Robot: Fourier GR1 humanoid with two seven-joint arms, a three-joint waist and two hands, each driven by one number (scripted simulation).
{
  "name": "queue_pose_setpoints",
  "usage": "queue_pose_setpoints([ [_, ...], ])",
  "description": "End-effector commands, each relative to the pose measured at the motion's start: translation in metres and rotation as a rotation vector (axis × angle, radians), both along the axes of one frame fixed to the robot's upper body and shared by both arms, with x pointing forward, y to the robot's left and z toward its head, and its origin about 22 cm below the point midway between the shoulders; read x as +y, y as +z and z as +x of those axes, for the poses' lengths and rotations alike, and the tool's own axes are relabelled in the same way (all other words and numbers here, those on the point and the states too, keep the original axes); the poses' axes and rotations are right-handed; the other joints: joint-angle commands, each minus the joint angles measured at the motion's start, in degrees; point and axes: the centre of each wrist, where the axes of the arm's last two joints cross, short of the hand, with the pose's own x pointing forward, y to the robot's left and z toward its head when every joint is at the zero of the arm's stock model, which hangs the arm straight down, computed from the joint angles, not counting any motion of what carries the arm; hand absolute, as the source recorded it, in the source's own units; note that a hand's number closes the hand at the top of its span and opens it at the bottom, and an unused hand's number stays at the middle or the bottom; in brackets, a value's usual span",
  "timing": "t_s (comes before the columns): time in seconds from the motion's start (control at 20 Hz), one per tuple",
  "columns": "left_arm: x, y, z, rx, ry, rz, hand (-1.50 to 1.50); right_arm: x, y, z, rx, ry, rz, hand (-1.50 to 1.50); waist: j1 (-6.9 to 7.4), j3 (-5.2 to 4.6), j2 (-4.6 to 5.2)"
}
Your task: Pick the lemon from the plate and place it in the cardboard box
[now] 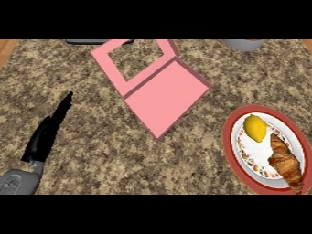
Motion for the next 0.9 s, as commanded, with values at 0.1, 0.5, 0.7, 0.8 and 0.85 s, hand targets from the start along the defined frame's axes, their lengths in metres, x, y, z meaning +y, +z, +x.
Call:
queue_pose_setpoints([
  [0.1, -0.013, 0.005, 0.008, -0.011, -0.027, 0.008, 0.0, 0.025, 0.033, 0.019, 0.15, -0.075, -0.028, -1.5, 0.98, 0.0, 0.17],
  [0.5, 0.004, -0.008, 0.004, -0.002, -0.001, -0.006, 0.0, 0.039, 0.067, 0.068, 0.305, -0.094, -0.029, -1.5, 0.66, 0.07, 0.0],
  [0.7, -0.012, 0.004, 0.023, -0.008, -0.006, 0.01, 0.0, 0.04, 0.058, 0.094, 0.344, -0.086, 0.019, -1.5, 0.17, 0.13, -0.15],
  [0.8, -0.001, 0.006, 0.003, 0.017, -0.005, -0.001, 0.0, 0.056, 0.04, 0.097, 0.371, -0.063, 0.044, -1.5, 0.39, 0.15, -0.25],
  [0.85, 0.009, 0.001, 0.008, 0.01, 0.022, 0.019, 0.0, 0.054, 0.042, 0.109, 0.356, -0.058, 0.039, -1.5, 0.33, 0.14, -0.22],
])
